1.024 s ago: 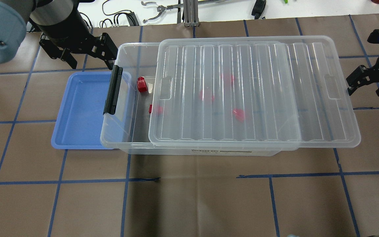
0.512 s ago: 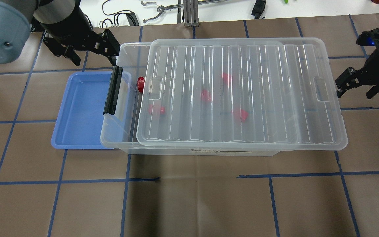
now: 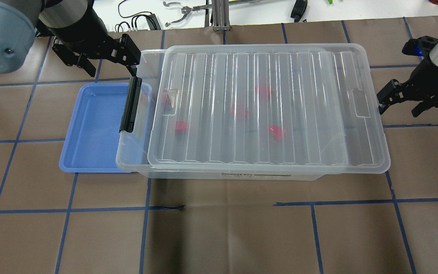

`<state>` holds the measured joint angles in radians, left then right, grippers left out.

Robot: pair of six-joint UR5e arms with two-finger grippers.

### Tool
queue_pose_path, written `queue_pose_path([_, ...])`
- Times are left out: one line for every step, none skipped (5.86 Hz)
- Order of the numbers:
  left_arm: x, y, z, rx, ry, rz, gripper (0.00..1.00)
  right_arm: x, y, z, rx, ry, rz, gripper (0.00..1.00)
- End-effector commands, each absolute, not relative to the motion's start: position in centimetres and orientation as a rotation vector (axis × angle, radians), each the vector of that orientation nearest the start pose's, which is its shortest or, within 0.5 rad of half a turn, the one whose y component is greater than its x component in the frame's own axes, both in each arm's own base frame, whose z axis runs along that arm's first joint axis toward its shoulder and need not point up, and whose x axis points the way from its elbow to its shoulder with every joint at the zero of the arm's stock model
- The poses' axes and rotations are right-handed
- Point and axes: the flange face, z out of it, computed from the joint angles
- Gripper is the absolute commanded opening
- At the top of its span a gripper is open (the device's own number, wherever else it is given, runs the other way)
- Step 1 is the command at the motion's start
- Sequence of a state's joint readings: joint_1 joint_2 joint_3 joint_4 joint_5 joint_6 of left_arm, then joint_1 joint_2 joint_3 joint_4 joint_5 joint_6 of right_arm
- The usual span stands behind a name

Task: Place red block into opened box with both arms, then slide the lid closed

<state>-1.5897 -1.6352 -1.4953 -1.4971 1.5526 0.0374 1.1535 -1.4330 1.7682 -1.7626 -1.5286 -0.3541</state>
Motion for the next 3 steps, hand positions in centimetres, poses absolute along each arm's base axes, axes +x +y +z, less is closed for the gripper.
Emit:
queue_pose_path([-14.6, -52.0, 49.6, 0.083, 3.156, -0.119, 0.98, -6.5, -52.7, 34.1, 0.112, 3.044, 0.186, 1.00])
queue_pose_path([-14.6, -52.0, 49.6, 0.086, 3.156, -0.121, 0.98, -5.6, -52.8, 34.1, 0.117, 3.045, 0.191, 1.00])
queue_pose_path([-14.6, -52.0, 49.6, 0.086, 3.156, -0.121, 0.98, -5.4, -52.8, 34.1, 0.136, 3.038, 0.188, 1.00])
